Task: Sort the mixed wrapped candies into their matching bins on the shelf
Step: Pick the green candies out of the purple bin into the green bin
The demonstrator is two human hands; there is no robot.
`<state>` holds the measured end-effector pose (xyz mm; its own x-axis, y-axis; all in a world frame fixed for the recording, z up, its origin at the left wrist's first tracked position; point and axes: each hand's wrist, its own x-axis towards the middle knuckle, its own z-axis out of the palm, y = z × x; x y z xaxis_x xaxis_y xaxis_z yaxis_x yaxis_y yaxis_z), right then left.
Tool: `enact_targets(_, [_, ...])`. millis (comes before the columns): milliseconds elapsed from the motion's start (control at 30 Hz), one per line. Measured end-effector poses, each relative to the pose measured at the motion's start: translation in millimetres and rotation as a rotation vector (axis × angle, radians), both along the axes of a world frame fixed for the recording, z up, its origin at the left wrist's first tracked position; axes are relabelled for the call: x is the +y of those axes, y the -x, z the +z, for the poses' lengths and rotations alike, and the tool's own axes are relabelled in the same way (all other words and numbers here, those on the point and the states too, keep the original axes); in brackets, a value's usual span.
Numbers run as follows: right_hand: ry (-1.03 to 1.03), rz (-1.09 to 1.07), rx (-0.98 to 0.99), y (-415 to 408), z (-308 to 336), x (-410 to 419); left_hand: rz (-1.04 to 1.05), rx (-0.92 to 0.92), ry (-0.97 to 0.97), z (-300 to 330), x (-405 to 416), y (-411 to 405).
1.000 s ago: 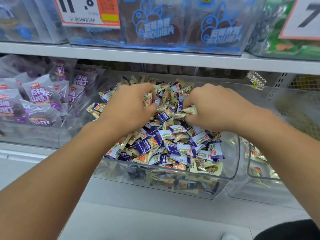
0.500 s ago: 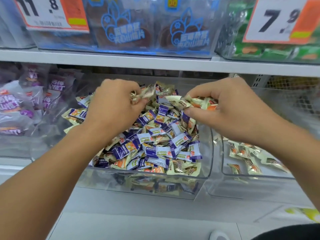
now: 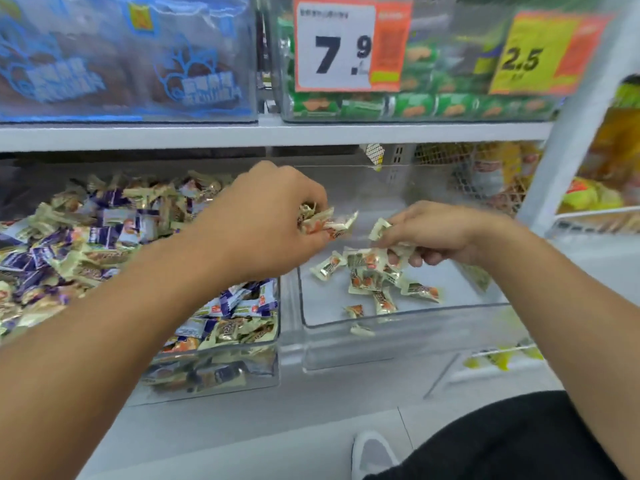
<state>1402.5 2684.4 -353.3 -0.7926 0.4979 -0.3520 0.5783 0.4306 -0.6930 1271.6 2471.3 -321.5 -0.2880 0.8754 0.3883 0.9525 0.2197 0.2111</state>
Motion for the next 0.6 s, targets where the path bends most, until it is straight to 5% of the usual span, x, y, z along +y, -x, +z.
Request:
enact_targets(200, [0.131, -0.184, 0.064, -8.6, -5.0, 16.0, 0.029, 0.043, 0.214, -9.5, 52.1, -8.5])
enact_targets(367, [0.136, -0.246, 0.094, -8.3, -5.4, 18.3, -0.064, -0.203, 0.316, -16.0, 66.0, -5.8])
enact_targets(467, [0.072, -0.205, 0.104, -7.1, -3.8, 14.9, -0.111, -0.204, 0.208, -11.1, 47.1, -3.1])
enact_targets(600, [-0.324, -0.041, 0.123, -0.7, 13.1, -11.6, -0.08, -0.25, -0.112, 0.8, -13.4, 8.6])
